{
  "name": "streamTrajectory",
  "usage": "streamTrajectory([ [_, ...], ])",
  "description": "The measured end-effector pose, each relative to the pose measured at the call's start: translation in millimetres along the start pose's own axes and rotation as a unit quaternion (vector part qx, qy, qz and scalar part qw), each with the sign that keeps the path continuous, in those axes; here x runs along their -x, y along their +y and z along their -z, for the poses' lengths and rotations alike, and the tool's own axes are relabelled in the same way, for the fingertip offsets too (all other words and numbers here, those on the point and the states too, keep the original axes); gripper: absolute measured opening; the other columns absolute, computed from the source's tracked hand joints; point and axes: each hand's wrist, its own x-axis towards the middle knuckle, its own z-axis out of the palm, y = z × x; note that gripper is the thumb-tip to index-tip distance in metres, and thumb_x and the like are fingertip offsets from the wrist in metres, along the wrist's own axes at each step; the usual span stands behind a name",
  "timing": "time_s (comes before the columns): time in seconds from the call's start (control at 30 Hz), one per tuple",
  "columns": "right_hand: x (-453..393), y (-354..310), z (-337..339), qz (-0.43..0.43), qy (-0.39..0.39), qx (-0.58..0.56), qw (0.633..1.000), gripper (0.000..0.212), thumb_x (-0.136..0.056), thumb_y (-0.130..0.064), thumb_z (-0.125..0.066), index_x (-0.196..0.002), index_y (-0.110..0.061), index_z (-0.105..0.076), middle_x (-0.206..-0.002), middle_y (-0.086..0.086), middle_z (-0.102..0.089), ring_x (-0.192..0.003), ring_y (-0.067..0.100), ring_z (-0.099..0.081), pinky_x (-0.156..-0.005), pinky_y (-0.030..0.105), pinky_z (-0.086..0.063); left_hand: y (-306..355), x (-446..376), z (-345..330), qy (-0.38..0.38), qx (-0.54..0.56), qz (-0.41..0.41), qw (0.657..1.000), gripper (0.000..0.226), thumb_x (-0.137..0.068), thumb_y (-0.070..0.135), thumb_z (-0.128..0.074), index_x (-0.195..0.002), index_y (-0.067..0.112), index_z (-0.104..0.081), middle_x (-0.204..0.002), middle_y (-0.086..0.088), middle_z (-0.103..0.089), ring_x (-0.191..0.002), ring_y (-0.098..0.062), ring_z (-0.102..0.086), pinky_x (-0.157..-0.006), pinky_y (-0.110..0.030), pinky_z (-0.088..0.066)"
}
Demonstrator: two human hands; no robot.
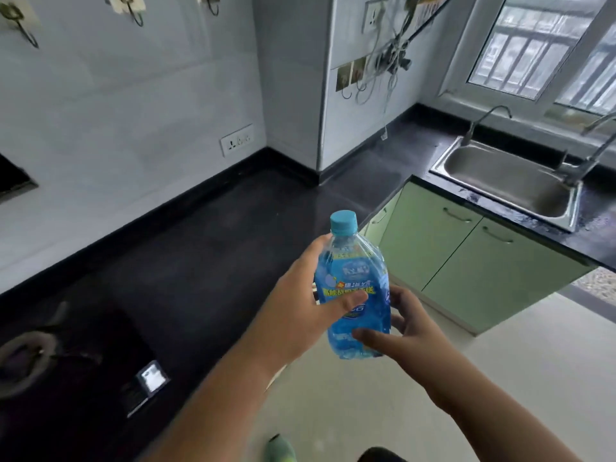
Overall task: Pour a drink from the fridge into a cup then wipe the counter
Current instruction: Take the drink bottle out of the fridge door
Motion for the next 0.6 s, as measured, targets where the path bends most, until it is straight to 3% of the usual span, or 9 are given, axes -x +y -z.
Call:
streamTrajectory([
  [0.2,-72,-18,-23,-0.028,-0.042,0.025,0.998,0.06,-0.081,-0.018,-0.089,-0.129,-0.033,-0.056,-0.114,-0.025,-0.072,-0.106,0.002,-0.073,-0.088,0.039,-0.065,-15,-48,46,0.028,-0.032,0.032,0.999,0.064,-0.088,0.045,-0.078,-0.134,0.062,-0.038,-0.131,0.029,-0.065,-0.122,0.008,-0.063,-0.1,-0.024,-0.057],
  [0.37,-153,-29,-37,-0.031,-0.099,0.049,0.993,0.06,-0.082,-0.017,-0.088,-0.129,-0.034,-0.055,-0.122,-0.021,-0.068,-0.105,-0.003,-0.072,-0.082,0.03,-0.064,-42,-92,78,0.083,-0.09,0.076,0.99,0.084,-0.086,0.051,-0.079,-0.156,0.044,-0.033,-0.141,0.024,-0.06,-0.123,0.013,-0.059,-0.096,-0.01,-0.051],
  [0.47,-212,-38,-40,-0.034,-0.148,0.083,0.985,0.063,-0.081,-0.018,-0.088,-0.13,-0.035,-0.052,-0.123,-0.018,-0.069,-0.102,-0.005,-0.071,-0.077,0.024,-0.063,-56,-121,91,0.129,-0.109,0.113,0.979,0.085,-0.086,0.048,-0.081,-0.156,0.041,-0.033,-0.134,0.027,-0.06,-0.116,0.021,-0.057,-0.089,0.0,-0.046],
  [0.53,-254,-42,-42,-0.039,-0.182,0.104,0.977,0.065,-0.082,-0.015,-0.088,-0.131,-0.035,-0.051,-0.12,-0.014,-0.072,-0.097,-0.004,-0.073,-0.076,0.024,-0.063,-65,-142,97,0.163,-0.124,0.142,0.968,0.086,-0.086,0.044,-0.083,-0.156,0.041,-0.033,-0.125,0.032,-0.06,-0.109,0.026,-0.056,-0.085,0.002,-0.045],
  [0.6,-294,-46,-45,-0.042,-0.22,0.129,0.966,0.066,-0.082,-0.011,-0.087,-0.133,-0.031,-0.05,-0.116,-0.012,-0.074,-0.095,-0.002,-0.075,-0.079,0.027,-0.064,-74,-164,100,0.191,-0.143,0.169,0.956,0.089,-0.086,0.042,-0.084,-0.157,0.042,-0.031,-0.13,0.03,-0.059,-0.112,0.022,-0.057,-0.089,-0.001,-0.045],
])
